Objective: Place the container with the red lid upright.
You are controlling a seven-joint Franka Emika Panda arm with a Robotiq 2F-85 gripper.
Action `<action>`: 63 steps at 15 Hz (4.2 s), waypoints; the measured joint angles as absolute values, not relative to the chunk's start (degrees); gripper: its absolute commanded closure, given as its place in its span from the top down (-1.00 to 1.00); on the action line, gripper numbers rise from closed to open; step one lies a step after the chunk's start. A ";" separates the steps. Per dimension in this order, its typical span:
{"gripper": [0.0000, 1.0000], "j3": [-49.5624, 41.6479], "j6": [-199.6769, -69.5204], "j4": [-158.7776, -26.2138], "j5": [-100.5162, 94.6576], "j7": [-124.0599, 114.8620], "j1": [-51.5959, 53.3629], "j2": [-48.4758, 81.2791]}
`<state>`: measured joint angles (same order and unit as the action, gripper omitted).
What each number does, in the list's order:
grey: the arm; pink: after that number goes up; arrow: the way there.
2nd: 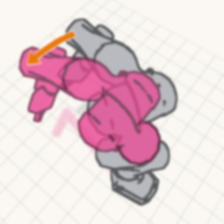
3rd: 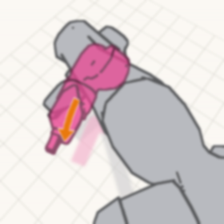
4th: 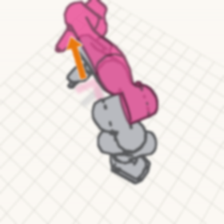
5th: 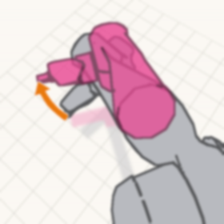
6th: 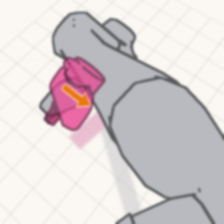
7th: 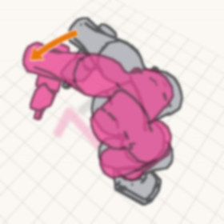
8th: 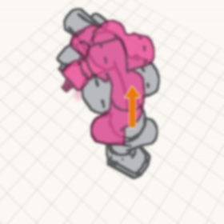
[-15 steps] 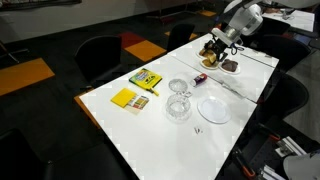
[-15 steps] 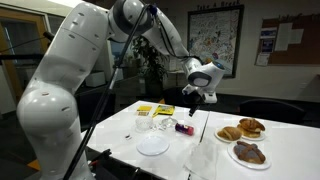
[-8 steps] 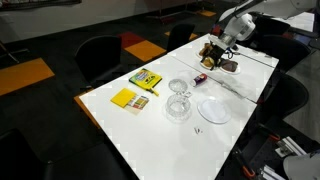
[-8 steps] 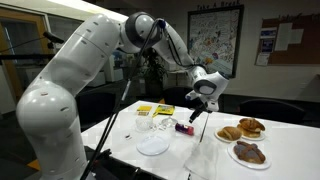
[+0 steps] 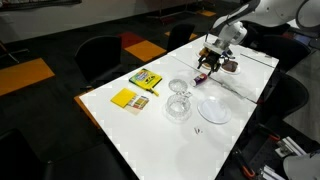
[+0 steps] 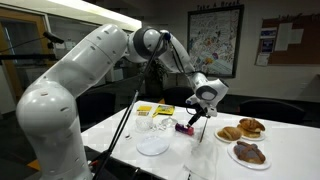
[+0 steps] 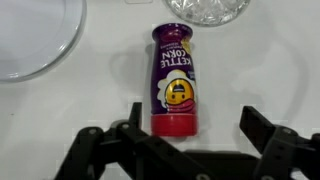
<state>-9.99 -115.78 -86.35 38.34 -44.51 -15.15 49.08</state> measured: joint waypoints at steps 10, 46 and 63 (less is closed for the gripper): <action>0.92 -9.96 -115.34 -85.07 35.07 -44.55 -15.16 51.91; -0.43 -11.73 -134.88 -92.56 19.96 -47.88 -6.44 45.57; -0.43 -32.23 -155.56 -106.15 -36.70 -78.91 19.95 42.71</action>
<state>-32.23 -155.56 -106.15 -36.70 -78.91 19.95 42.71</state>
